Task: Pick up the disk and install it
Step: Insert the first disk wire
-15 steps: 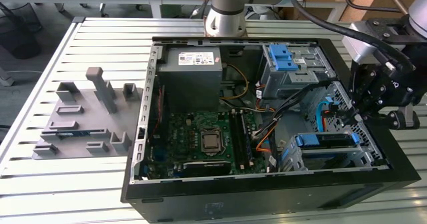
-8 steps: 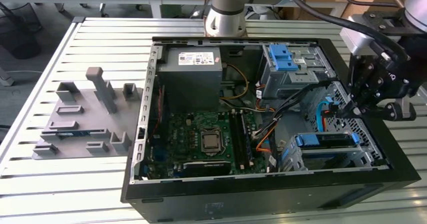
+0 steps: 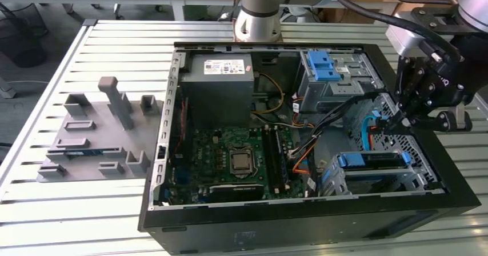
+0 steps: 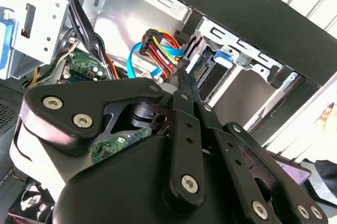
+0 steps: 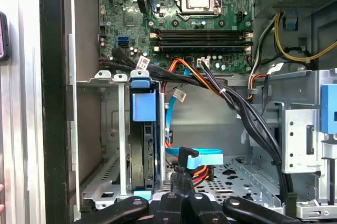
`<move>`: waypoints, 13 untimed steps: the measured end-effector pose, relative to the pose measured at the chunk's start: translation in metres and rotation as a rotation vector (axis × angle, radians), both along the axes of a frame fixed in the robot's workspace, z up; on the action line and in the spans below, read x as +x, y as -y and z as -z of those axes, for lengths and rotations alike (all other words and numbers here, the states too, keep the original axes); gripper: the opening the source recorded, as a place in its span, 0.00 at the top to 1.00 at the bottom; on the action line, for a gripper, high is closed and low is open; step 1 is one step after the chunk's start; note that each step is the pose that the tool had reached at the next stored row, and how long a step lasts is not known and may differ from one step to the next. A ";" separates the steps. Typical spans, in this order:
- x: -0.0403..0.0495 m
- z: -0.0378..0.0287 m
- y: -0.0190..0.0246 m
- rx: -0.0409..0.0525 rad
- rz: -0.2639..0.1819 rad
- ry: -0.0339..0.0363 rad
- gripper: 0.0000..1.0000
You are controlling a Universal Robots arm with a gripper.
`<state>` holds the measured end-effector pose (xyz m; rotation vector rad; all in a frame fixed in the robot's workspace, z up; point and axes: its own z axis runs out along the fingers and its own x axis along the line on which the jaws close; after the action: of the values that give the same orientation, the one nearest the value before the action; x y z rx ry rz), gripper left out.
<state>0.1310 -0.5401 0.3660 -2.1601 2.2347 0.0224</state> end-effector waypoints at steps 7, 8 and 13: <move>0.0000 0.0001 -0.0028 -0.0178 0.000 0.0002 0.76; 0.0000 0.0000 -0.0032 -0.0198 0.000 0.0001 0.76; -0.0002 0.0003 -0.0066 -0.0204 0.000 0.0002 0.69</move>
<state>0.1308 -0.5335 0.3657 -2.1701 2.2448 -0.0006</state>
